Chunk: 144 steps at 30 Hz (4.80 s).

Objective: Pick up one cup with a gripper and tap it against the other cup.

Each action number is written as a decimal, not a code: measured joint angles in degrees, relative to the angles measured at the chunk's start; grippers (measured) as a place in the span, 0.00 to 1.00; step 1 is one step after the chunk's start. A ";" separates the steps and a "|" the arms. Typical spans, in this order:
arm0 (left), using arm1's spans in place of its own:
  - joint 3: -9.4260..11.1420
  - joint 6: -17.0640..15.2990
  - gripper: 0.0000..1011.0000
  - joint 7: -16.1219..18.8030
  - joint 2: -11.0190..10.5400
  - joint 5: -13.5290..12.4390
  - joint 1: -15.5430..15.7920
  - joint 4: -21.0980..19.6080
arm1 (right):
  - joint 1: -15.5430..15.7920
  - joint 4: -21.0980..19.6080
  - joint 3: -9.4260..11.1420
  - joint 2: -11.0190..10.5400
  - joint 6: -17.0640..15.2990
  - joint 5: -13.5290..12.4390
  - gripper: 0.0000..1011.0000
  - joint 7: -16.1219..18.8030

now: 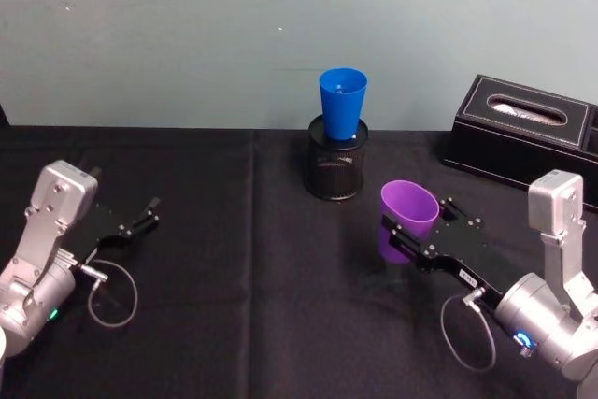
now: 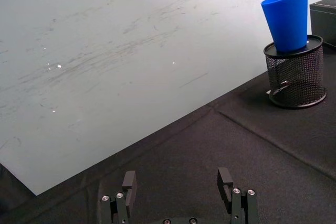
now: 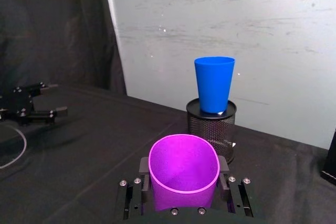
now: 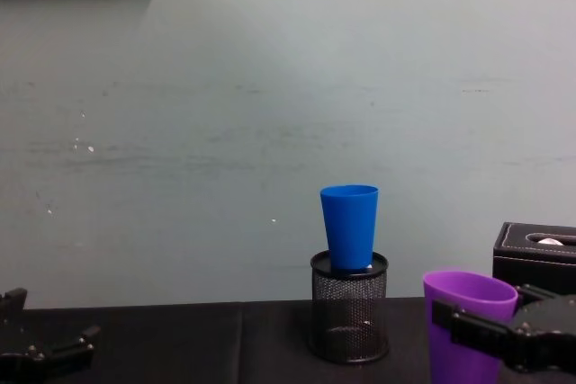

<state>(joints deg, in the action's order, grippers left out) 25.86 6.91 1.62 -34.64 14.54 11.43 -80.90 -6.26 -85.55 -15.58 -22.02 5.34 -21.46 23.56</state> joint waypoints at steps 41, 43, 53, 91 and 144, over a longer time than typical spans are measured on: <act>0.00 0.00 1.00 0.00 0.00 0.00 0.00 0.00 | -2.83 9.69 -2.60 1.11 5.49 1.32 0.72 3.97; 0.00 0.00 1.00 0.00 0.00 0.00 0.00 0.00 | -3.08 10.39 -2.65 1.36 5.72 1.34 0.72 4.05; 0.00 0.00 1.00 0.00 0.00 0.00 0.00 0.00 | -3.85 12.36 -2.82 2.01 6.66 1.36 0.72 4.72; 0.00 0.00 1.00 0.00 0.00 0.00 0.00 0.00 | -4.25 13.18 -2.94 2.29 6.81 1.36 0.72 5.01; 0.00 0.00 1.00 0.00 0.00 0.00 0.00 0.00 | -4.25 13.15 -2.94 2.29 6.81 1.37 0.72 4.93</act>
<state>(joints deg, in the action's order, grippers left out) 25.86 6.91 1.62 -34.64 14.55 11.43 -80.90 -10.50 -72.40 -18.52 -19.73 12.15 -20.09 28.49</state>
